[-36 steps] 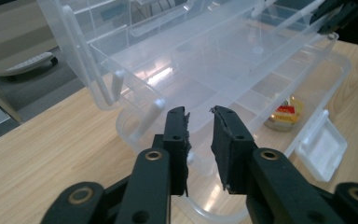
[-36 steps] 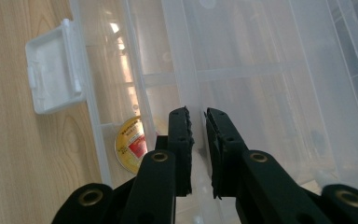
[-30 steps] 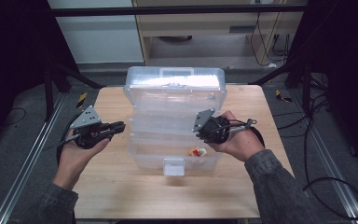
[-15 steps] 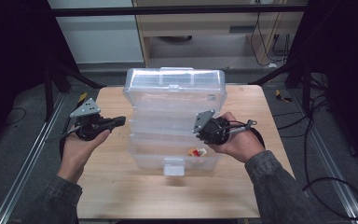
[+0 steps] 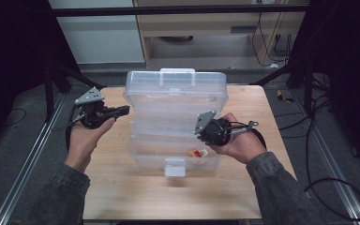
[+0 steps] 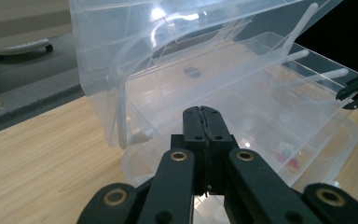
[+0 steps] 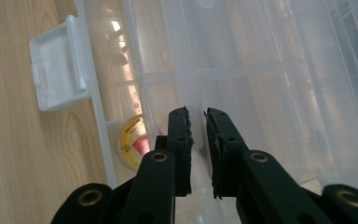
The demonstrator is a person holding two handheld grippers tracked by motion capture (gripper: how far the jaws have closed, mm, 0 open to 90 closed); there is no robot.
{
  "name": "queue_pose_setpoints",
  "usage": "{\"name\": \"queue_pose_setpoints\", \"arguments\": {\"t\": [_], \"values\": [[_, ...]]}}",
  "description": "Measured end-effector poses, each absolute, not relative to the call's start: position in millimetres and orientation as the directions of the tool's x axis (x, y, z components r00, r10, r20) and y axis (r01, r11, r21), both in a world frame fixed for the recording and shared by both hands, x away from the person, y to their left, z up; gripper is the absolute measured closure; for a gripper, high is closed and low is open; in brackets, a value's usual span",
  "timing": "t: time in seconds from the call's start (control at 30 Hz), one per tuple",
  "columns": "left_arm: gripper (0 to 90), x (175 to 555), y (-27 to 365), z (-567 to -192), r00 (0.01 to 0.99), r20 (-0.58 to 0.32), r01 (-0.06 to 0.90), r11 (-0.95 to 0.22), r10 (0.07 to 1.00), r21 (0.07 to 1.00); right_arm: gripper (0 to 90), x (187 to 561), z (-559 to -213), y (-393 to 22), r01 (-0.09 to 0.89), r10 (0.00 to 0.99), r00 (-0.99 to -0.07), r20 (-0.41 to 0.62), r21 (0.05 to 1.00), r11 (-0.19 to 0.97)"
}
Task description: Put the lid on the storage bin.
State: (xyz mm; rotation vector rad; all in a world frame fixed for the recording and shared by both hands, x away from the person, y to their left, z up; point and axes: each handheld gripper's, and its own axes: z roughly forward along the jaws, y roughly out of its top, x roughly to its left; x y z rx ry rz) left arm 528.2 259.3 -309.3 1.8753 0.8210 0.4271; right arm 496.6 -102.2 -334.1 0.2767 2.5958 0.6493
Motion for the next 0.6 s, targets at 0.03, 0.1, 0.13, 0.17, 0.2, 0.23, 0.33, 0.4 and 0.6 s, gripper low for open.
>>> {"name": "queue_pose_setpoints", "arguments": {"t": [0.03,0.1,0.13,0.17,0.2,0.23,0.33,0.4,0.6], "values": [[90.0,529.5,259.2,-309.2,0.705,-0.078,0.354,-0.255,0.705,0.900,80.3,496.6,-334.0,-102.4,0.082,0.292,-0.880,-0.373,0.487,0.870],[90.0,531.3,259.5,-308.7,0.702,-0.087,0.359,-0.246,0.707,0.901,80.2,496.5,-334.1,-102.6,0.082,0.292,-0.881,-0.373,0.487,0.870],[90.0,531.7,259.6,-308.4,0.698,-0.089,0.362,-0.243,0.710,0.900,80.3,496.3,-334.4,-102.6,0.083,0.294,-0.881,-0.372,0.490,0.868],[90.0,532.4,259.9,-308.1,0.698,-0.091,0.364,-0.243,0.710,0.899,80.2,496.2,-334.5,-102.7,0.083,0.294,-0.881,-0.371,0.491,0.867],[90.0,532.6,260.1,-307.8,0.697,-0.092,0.365,-0.241,0.711,0.899,80.3,496.0,-334.5,-102.7,0.084,0.295,-0.880,-0.371,0.490,0.868],[90.0,532.9,260.2,-307.5,0.696,-0.093,0.365,-0.239,0.712,0.900,80.3,495.8,-334.4,-102.8,0.084,0.294,-0.881,-0.371,0.488,0.869],[90.0,533.2,260.9,-306.3,0.695,-0.096,0.366,-0.236,0.713,0.900,80.2,495.7,-335.1,-102.6,0.084,0.295,-0.881,-0.369,0.492,0.867],[90.0,533.1,261.1,-305.7,0.692,-0.095,0.365,-0.233,0.716,0.902,80.3,495.5,-335.0,-102.4,0.083,0.293,-0.881,-0.371,0.488,0.869],[90.0,534.0,261.9,-304.3,0.690,-0.103,0.364,-0.220,0.716,0.905,80.2,495.2,-335.3,-102.1,0.082,0.288,-0.884,-0.368,0.485,0.871]]}}
